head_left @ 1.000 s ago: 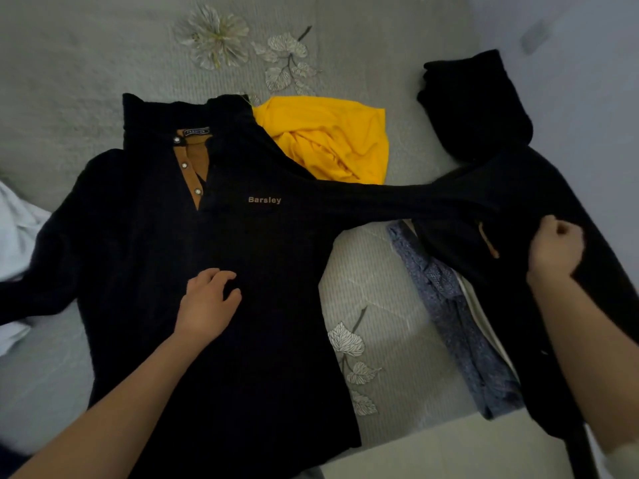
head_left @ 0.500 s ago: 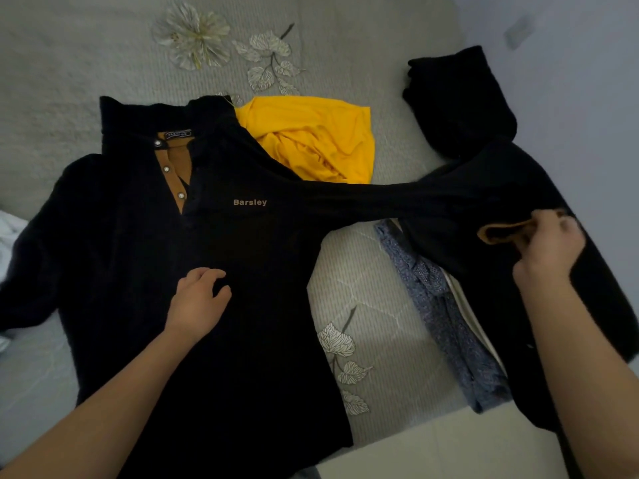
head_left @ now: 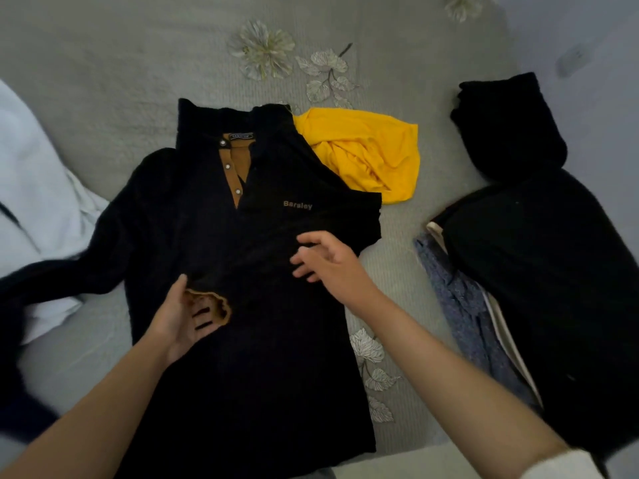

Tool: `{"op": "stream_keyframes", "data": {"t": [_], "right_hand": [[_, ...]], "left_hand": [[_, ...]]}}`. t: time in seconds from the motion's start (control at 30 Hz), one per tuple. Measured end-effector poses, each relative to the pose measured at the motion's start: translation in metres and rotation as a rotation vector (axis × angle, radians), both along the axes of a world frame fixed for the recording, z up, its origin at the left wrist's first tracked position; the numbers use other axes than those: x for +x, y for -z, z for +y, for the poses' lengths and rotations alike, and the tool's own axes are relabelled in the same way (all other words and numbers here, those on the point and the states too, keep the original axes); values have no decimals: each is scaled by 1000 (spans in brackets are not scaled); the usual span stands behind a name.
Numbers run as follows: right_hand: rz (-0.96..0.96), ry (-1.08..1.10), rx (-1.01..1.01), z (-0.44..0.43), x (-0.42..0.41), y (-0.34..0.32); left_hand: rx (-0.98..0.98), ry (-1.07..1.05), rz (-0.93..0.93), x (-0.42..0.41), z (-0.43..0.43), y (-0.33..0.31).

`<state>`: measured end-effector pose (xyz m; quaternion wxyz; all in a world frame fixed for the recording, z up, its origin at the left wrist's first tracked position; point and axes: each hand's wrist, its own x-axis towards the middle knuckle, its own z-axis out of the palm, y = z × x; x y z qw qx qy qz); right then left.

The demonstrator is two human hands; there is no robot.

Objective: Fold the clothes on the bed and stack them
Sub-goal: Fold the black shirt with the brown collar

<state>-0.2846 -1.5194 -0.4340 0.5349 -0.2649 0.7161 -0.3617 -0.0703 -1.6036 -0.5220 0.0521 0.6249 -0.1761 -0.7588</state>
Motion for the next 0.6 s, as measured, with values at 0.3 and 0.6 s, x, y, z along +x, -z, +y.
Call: {"op": "stream_keyframes", "data": {"t": [0.3, 0.6], "right_hand": [[272, 337, 303, 38, -38, 84], [566, 42, 372, 26, -16, 102]], "left_hand": [[-340, -90, -268, -2, 15, 2], [-540, -302, -1, 71, -38, -76]]}}
